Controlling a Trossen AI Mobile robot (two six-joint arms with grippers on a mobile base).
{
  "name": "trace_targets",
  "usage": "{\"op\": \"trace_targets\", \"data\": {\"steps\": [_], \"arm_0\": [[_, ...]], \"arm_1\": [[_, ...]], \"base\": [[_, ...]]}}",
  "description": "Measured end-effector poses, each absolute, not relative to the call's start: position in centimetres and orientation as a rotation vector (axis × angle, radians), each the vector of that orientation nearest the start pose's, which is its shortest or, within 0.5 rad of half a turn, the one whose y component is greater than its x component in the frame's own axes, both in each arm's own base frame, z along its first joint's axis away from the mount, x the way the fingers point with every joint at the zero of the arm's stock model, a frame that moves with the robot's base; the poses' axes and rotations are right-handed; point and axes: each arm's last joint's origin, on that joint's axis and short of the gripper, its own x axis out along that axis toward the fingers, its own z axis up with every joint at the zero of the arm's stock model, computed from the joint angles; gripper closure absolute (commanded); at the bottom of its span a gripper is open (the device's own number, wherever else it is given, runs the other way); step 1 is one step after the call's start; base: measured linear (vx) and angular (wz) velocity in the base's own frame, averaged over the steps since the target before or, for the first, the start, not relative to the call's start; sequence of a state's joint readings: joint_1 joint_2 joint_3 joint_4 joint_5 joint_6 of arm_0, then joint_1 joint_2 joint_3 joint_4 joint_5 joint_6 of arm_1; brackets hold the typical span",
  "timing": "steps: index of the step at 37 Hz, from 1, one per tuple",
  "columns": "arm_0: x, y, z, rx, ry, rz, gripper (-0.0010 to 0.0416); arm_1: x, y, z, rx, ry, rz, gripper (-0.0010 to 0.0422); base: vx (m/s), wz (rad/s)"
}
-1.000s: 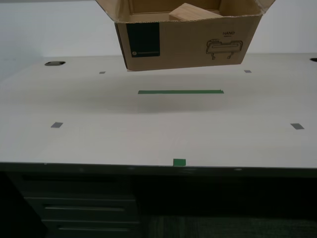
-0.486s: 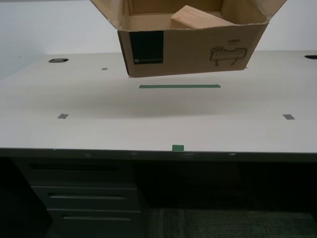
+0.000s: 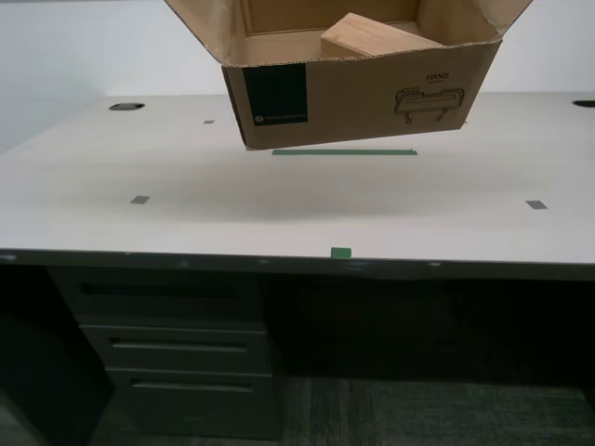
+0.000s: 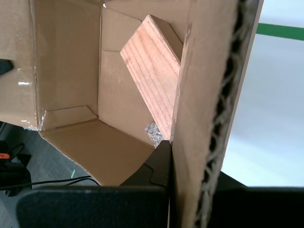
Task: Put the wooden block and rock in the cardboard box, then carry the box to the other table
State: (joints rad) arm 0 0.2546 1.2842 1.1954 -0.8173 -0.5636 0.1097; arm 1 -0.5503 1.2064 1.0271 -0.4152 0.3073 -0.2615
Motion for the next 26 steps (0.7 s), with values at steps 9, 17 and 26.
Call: {"op": "trace_targets", "data": {"steps": [9, 17, 26], "arm_0": [[24.12, 7.90, 32.35, 0.252, 0.944, 0.707, 0.0406], [24.12, 7.94, 32.36, 0.265, 0.949, 0.701, 0.0406], [24.13, 7.94, 32.36, 0.265, 0.947, 0.701, 0.0406]], "arm_1": [[21.41, -14.16, 31.20, -0.157, 0.711, -0.748, 0.0413], [21.37, -14.14, 31.15, -0.144, 0.713, -0.751, 0.0413], [21.37, -14.14, 31.14, -0.144, 0.714, -0.750, 0.0413]], "base": [[-0.121, 0.079], [-0.114, 0.149], [-0.091, 0.151]]}}
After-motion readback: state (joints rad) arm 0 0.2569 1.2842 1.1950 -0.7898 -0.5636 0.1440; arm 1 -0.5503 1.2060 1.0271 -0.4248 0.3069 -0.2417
